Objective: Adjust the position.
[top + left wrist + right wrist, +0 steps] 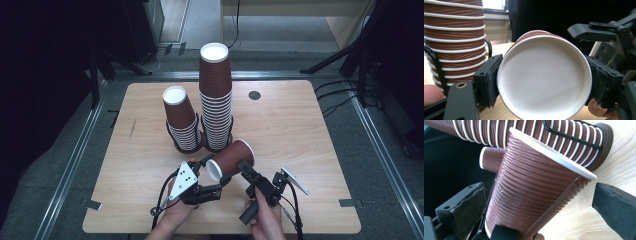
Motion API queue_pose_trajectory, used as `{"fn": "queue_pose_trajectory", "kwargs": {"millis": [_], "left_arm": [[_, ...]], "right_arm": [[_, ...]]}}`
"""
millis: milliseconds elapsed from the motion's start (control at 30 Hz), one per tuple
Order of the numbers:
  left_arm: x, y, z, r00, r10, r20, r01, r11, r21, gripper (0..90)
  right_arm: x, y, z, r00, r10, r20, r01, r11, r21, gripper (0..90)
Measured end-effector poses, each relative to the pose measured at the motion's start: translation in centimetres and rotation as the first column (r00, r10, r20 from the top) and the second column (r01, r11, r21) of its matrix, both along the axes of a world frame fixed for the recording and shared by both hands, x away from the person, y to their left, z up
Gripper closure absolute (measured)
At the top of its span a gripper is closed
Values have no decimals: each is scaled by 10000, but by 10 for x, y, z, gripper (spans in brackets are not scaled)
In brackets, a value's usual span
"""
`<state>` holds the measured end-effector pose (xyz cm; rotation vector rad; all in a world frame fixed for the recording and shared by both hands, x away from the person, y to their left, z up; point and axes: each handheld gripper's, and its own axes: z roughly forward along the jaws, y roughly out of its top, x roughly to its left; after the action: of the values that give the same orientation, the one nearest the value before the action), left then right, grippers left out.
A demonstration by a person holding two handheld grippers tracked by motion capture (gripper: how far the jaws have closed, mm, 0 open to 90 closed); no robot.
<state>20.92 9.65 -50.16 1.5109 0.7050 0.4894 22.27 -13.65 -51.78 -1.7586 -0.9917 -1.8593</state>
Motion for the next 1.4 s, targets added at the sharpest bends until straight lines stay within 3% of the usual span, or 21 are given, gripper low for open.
{"fn": "queue_pose_trajectory", "kwargs": {"millis": [467, 867, 1400], "left_arm": [[-8, -9, -4, 9994, -274, 206, 268, 9991, 317, 226], [-13, -11, -7, 9989, -441, 169, 434, 9983, 388, 226], [-11, -8, -8, 9986, -513, 101, 509, 9981, 332, 223]], "right_arm": [[5, -1, -8, 9984, -52, -556, 100, 9962, 863, 0], [10, 3, -12, 9984, 128, -543, -70, 9944, 1051, 1], [12, 2, -10, 9988, 240, -430, -188, 9930, 1163, 68]]}}
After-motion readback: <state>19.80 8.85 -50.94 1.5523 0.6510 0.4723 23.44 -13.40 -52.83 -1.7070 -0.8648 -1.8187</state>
